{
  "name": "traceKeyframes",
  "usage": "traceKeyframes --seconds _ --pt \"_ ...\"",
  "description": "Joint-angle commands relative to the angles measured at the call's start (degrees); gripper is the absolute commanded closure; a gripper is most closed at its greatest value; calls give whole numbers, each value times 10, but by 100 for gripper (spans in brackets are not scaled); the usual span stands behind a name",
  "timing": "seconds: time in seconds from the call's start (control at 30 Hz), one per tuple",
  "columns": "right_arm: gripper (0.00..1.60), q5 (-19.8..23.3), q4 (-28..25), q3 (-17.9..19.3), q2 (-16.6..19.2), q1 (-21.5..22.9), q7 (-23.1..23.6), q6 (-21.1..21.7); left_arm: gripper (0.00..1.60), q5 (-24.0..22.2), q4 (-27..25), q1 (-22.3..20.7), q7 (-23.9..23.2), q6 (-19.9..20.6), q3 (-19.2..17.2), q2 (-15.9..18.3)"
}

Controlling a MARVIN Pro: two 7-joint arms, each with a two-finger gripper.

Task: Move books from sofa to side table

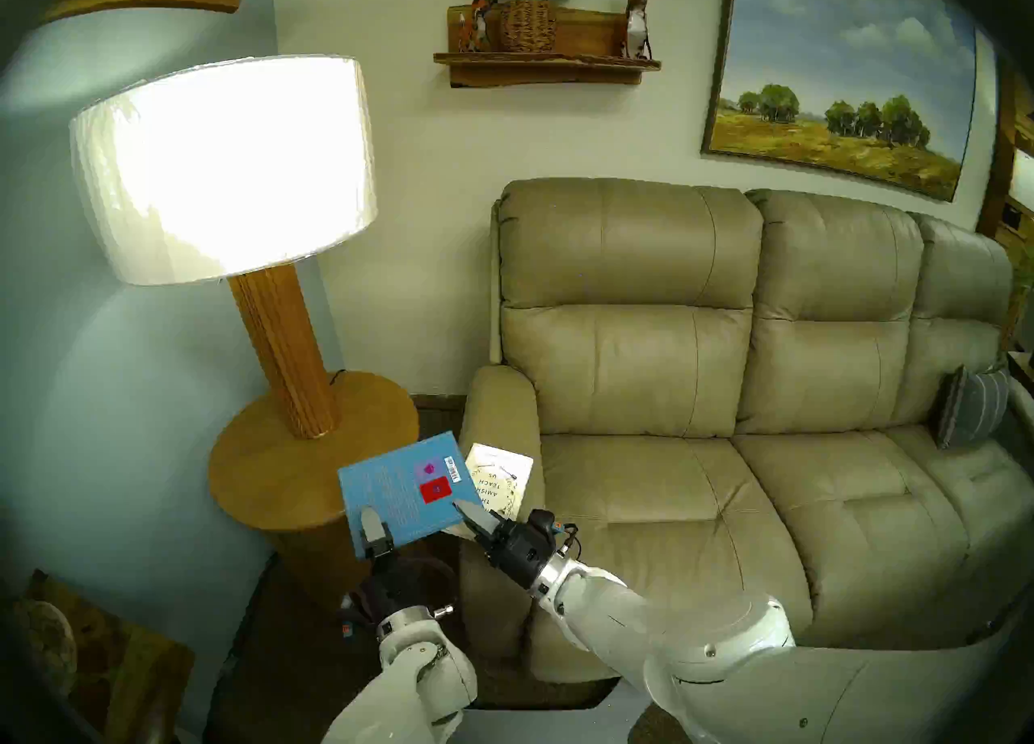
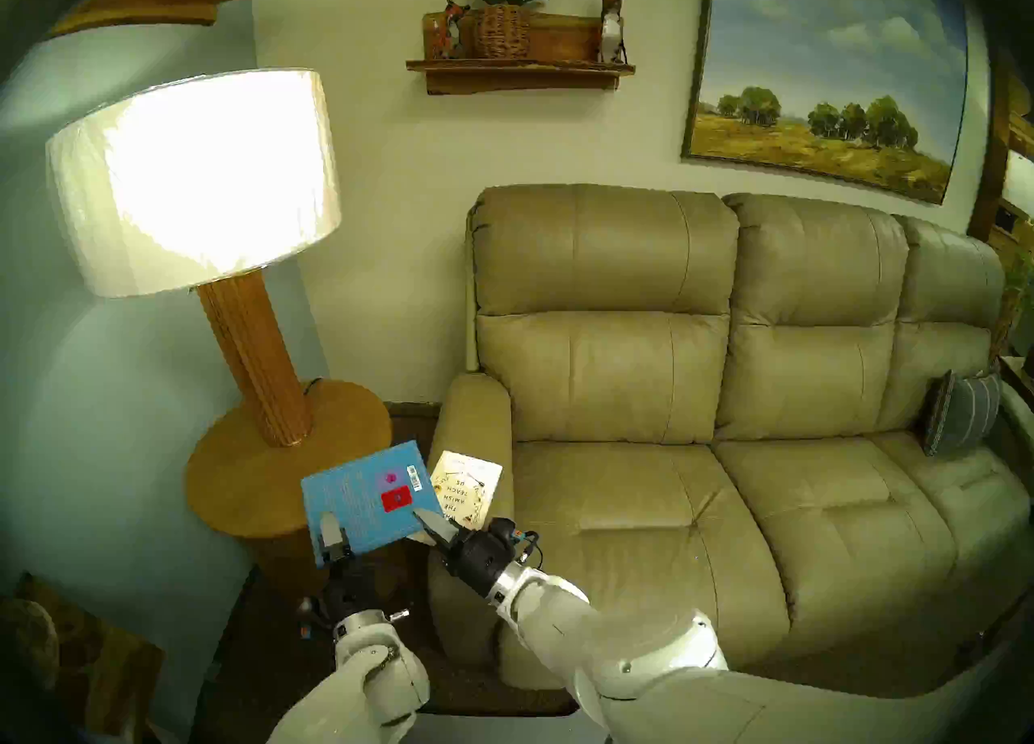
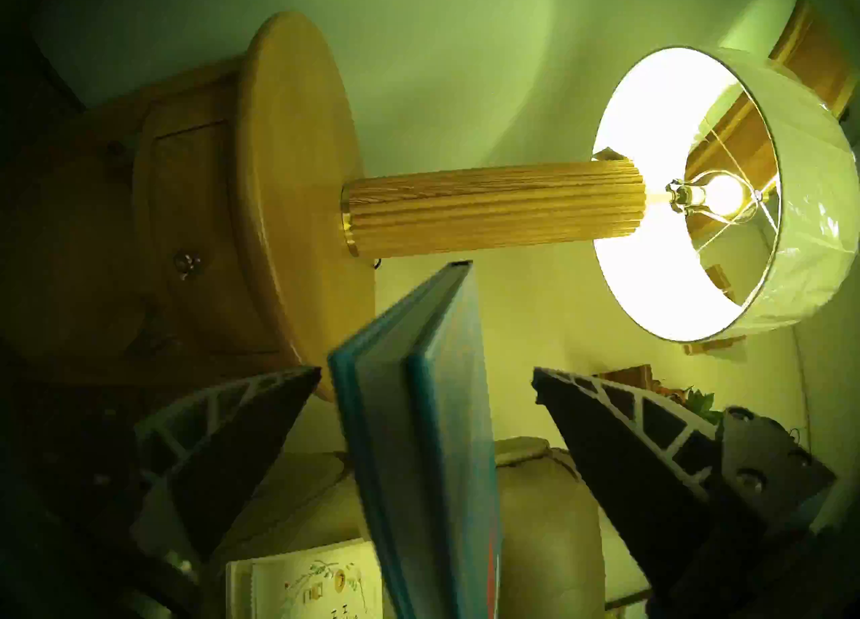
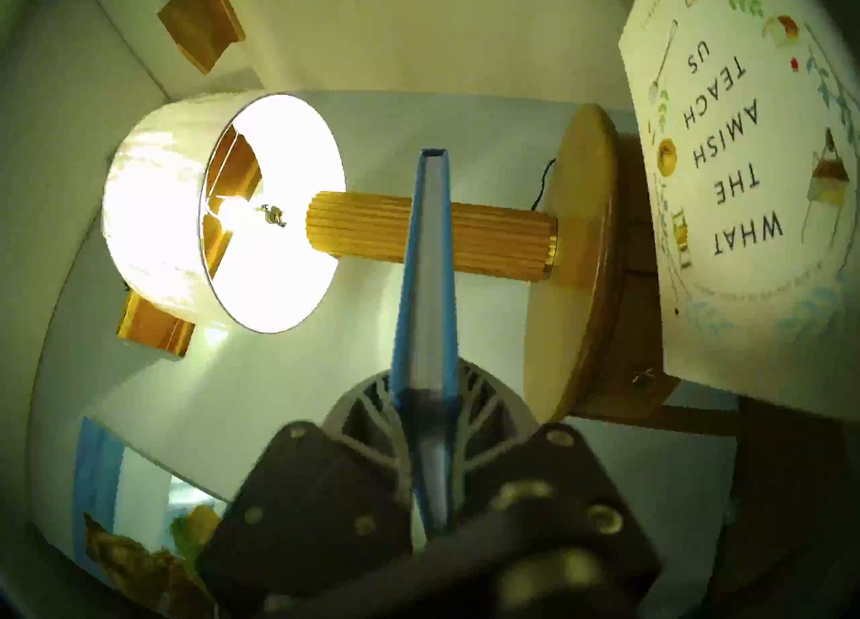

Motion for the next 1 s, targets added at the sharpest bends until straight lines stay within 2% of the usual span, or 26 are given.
traceKeyframes --seconds 0.0,0.03,0.07,0.17,0.23,0.27,0.33,0.37,0.4,0.43,0.63,0.77,0.93,0.97 --pt "160 -5 -1 -6 -14 0 42 2 0 -3 17 -41 -25 -10 -15 -20" --pt "160 -8 -1 -8 -15 -2 45 1 0 -5 23 -46 -28 -11 -16 -22" --pt "160 -12 -1 -10 -14 -1 46 1 7 -6 25 -49 -28 -11 -18 -22" --pt "160 -14 -1 -8 -13 0 40 0 87 -6 16 -51 -22 -14 -18 -19" --pt "160 -13 -1 -5 -14 0 30 -2 107 -13 -1 -51 -15 -13 -21 -19" --pt "160 -13 -1 -4 -13 1 27 -2 111 -14 -15 -48 -10 -18 -23 -17" --pt "160 -15 -3 -5 -12 3 18 -2 144 -22 -37 -46 1 -20 -29 -13" --pt "160 -20 -7 -9 -12 3 13 -11 155 -20 -48 -46 3 -29 -33 -9" --pt "160 -18 -6 -6 -12 2 13 -10 160 -22 -60 -46 8 -32 -36 -5" --pt "0 -19 -6 -7 -10 1 14 -11 160 -23 -65 -53 15 -43 -44 -2" --pt "0 -20 -7 -4 10 -8 29 -15 160 -45 -77 -105 75 -41 -84 26" --pt "0 -18 -9 0 27 -17 44 -18 160 -55 -88 -118 123 -32 -108 45" --pt "0 -17 -10 5 46 -34 67 -23 160 -61 -65 -157 180 -42 -127 67" --pt "0 -16 -11 6 50 -39 71 -23 160 -64 -79 -143 195 -33 -132 73"
